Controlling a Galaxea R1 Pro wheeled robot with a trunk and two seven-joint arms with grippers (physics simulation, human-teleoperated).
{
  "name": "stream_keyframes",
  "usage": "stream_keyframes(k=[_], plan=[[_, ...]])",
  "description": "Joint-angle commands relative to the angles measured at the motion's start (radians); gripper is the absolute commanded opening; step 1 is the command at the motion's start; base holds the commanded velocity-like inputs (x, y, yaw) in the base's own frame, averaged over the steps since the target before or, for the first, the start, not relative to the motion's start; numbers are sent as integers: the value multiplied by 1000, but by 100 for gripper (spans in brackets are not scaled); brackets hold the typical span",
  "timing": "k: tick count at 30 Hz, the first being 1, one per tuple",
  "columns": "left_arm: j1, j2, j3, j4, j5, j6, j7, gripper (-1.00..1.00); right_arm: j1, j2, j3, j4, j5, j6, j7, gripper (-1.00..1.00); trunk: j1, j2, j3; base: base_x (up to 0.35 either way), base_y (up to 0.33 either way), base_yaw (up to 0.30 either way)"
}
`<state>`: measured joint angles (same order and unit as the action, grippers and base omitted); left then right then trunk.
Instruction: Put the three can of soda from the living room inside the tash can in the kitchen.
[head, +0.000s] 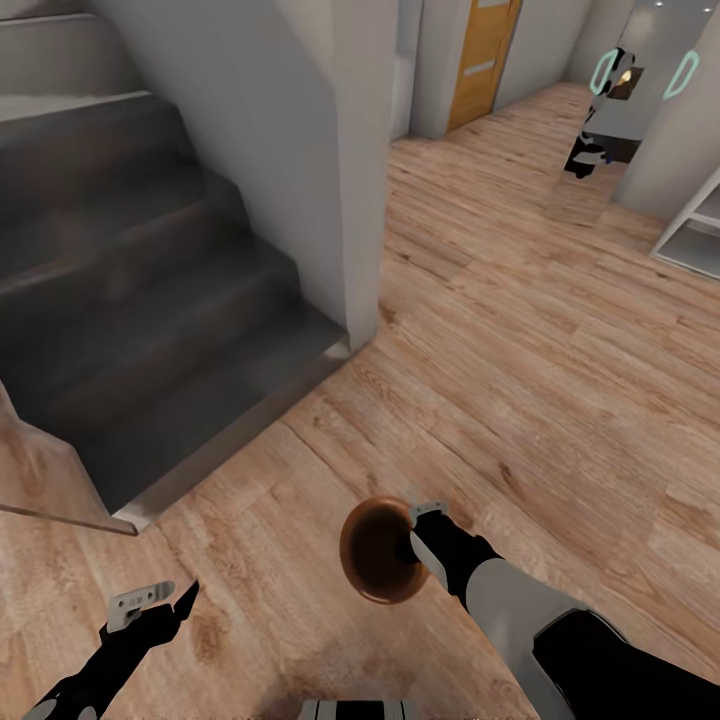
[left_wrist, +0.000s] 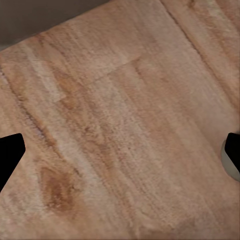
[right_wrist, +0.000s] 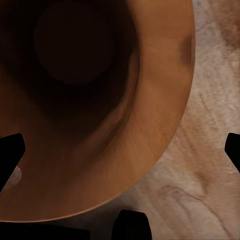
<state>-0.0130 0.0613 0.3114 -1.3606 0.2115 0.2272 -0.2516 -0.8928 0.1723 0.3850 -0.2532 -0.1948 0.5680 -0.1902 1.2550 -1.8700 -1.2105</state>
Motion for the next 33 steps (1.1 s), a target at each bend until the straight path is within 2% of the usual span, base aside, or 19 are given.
stream_keyframes(k=[1,17,22,33], plan=[[0,0,0,0,0,0,0,100,0,0,0,0,0,0,0,100,0,0,-2,0,0,0],[1,0,0,0,0,-15,-3,100,0,-13,-1,-11,3,-1,0,100,0,0,-20,0,0,0],[1,0,0,0,0,-16,-3,100,0,-14,-3,-11,3,-45,-1,100,0,0,-21,0,0,0],[2,0,0,0,0,-17,-3,100,0,-15,-4,-11,3,-65,-2,100,0,0,-21,0,0,0]])
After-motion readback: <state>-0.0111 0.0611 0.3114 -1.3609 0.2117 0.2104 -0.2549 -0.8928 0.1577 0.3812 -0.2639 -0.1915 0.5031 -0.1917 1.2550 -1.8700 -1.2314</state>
